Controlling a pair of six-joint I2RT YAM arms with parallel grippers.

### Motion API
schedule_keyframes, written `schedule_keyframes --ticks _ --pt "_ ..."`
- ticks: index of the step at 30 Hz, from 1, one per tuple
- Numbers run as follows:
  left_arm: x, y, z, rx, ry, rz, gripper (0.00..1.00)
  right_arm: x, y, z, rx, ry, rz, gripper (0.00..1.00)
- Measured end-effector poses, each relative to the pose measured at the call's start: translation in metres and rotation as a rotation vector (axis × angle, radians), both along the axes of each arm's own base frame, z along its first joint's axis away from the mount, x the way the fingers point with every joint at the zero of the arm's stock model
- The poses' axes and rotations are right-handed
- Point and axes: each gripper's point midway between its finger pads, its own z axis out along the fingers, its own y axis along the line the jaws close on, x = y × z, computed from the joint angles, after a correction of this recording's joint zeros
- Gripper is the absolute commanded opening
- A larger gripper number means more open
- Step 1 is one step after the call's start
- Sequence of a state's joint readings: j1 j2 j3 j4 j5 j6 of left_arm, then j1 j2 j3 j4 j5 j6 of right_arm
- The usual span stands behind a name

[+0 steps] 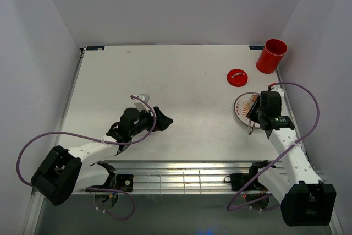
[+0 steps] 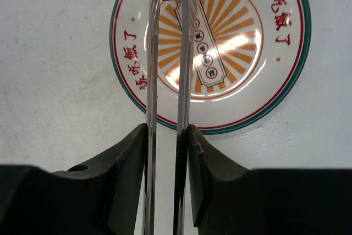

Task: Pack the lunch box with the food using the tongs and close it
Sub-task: Pick up the fake food from the plate, then place the fake food in the packing box.

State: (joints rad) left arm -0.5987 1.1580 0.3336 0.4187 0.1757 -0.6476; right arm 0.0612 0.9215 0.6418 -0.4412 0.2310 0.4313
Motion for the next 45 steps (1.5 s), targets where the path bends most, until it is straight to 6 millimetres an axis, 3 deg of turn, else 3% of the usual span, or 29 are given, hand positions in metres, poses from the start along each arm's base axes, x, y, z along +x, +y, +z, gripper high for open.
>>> schedule_keyframes --ticks 4,11,15,18,24,28,32,39,45 --pt "0.000 0.000 0.000 0.000 0.000 0.000 0.97 0.017 -0.005 0.036 -0.037 -0.057 -0.005 0.38" --pt "0.000 0.000 -0.001 0.002 0.002 0.000 0.97 0.087 -0.027 0.140 -0.125 -0.234 -0.052 0.38" --pt "-0.002 -0.001 -0.006 0.007 0.020 -0.006 0.97 0.128 -0.053 0.174 -0.164 -0.314 -0.111 0.38" --pt "-0.003 -0.002 -0.006 0.002 0.027 -0.014 0.97 0.153 -0.073 0.170 -0.171 -0.318 -0.149 0.38" --pt "-0.004 -0.002 -0.005 0.000 0.028 -0.020 0.97 0.207 -0.108 0.135 -0.127 -0.258 -0.178 0.37" --pt "-0.005 -0.003 -0.005 -0.001 0.029 -0.023 0.97 0.234 -0.120 0.114 -0.098 -0.233 -0.174 0.37" --pt "-0.005 -0.003 -0.005 -0.002 0.029 -0.025 0.97 0.245 -0.119 0.104 -0.081 -0.222 -0.153 0.37" --pt "-0.005 -0.005 -0.008 0.002 0.041 -0.032 0.97 0.264 -0.114 0.117 -0.066 -0.280 -0.120 0.40" --pt "-0.006 -0.006 -0.006 -0.006 0.043 -0.042 0.97 0.270 -0.112 0.101 -0.050 -0.261 -0.102 0.42"
